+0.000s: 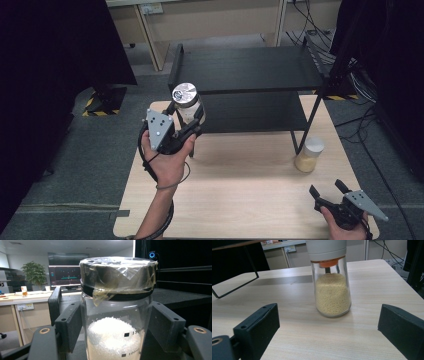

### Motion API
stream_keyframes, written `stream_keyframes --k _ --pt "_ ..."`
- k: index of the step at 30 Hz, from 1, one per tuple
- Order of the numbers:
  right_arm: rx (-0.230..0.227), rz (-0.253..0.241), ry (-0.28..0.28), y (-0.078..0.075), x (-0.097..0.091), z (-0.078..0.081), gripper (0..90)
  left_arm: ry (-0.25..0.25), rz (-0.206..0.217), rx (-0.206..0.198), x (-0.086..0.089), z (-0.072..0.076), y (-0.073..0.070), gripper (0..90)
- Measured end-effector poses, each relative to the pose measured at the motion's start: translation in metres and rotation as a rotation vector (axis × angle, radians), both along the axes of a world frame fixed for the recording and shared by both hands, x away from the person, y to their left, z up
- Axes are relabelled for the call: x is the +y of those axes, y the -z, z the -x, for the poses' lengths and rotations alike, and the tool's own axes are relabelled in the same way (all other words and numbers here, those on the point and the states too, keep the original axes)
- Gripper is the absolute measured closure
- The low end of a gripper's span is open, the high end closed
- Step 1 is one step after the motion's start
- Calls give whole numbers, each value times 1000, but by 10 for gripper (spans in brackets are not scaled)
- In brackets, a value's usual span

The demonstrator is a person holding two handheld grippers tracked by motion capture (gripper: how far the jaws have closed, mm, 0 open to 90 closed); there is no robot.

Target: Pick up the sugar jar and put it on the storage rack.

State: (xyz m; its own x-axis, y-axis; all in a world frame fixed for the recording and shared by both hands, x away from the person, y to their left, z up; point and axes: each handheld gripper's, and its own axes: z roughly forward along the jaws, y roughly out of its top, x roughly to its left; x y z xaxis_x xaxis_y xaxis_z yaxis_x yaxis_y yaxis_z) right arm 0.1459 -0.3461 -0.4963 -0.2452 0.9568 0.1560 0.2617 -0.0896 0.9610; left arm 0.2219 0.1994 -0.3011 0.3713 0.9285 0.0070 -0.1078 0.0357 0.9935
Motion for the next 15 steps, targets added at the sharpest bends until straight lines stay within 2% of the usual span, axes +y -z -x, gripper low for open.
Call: stream_keyframes --k 15 --pt "2 0 0 0 0 0 38 -14 -8 2 -8 -8 -14 306"
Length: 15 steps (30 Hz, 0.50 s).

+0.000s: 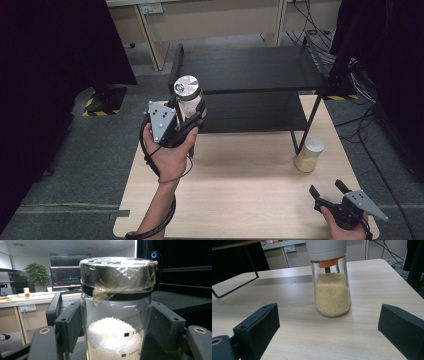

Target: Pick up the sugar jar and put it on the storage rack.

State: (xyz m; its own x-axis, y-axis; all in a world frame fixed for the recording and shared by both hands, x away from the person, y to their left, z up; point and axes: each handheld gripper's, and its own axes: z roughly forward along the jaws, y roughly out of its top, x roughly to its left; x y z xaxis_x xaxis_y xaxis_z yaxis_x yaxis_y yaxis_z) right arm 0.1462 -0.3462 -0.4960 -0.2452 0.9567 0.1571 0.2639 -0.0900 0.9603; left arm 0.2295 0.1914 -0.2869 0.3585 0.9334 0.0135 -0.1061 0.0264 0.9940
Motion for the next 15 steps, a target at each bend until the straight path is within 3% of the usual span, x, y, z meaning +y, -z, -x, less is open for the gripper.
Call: stream_keyframes --k 15 --pt "-1 -3 1 0 -1 0 39 -17 -13 12 -4 -17 -21 306"
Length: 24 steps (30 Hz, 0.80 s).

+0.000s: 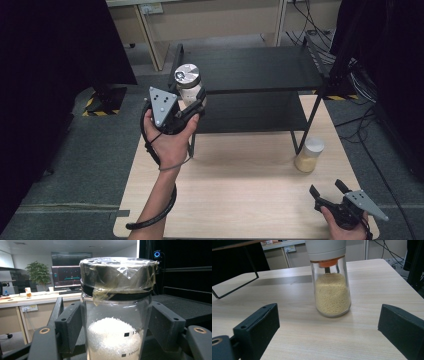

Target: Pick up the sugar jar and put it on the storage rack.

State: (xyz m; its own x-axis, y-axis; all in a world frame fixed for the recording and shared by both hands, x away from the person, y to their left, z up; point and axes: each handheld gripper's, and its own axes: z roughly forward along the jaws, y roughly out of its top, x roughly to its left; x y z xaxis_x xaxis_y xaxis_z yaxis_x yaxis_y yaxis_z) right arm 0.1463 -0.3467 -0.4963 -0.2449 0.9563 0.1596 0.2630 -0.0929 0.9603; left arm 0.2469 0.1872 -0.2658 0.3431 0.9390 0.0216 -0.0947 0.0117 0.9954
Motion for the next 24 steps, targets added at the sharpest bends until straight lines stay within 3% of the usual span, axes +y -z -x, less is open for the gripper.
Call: stream_keyframes --k 24 --pt "0 -6 2 0 0 0 38 -25 6 16 -6 -26 -21 306"
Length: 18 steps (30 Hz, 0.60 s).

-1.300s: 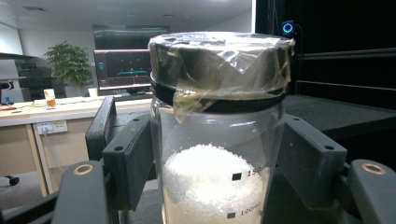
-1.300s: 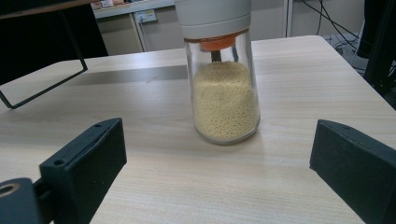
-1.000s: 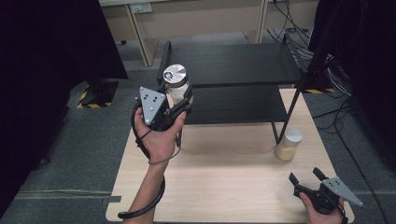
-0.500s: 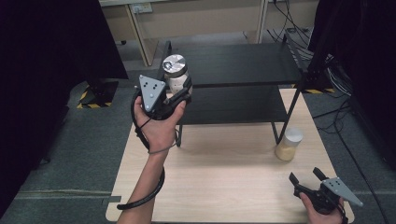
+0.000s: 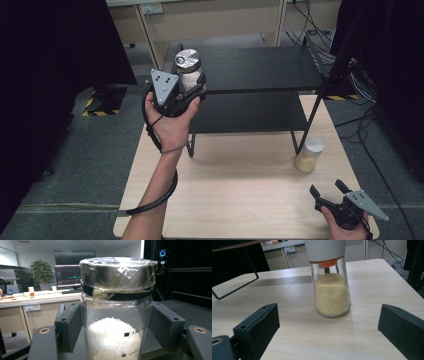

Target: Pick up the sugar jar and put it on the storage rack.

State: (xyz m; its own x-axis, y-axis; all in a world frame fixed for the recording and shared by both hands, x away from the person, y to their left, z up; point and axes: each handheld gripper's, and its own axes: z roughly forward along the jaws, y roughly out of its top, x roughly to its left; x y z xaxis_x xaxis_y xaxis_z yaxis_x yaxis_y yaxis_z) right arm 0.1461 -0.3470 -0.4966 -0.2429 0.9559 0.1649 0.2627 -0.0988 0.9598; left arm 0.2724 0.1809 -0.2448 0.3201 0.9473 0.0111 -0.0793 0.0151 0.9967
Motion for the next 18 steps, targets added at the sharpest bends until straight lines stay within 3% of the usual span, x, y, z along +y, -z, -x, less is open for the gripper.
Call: stream_keyframes --k 18 --pt "0 -1 -1 0 0 0 38 -62 -29 12 -11 -21 -8 306"
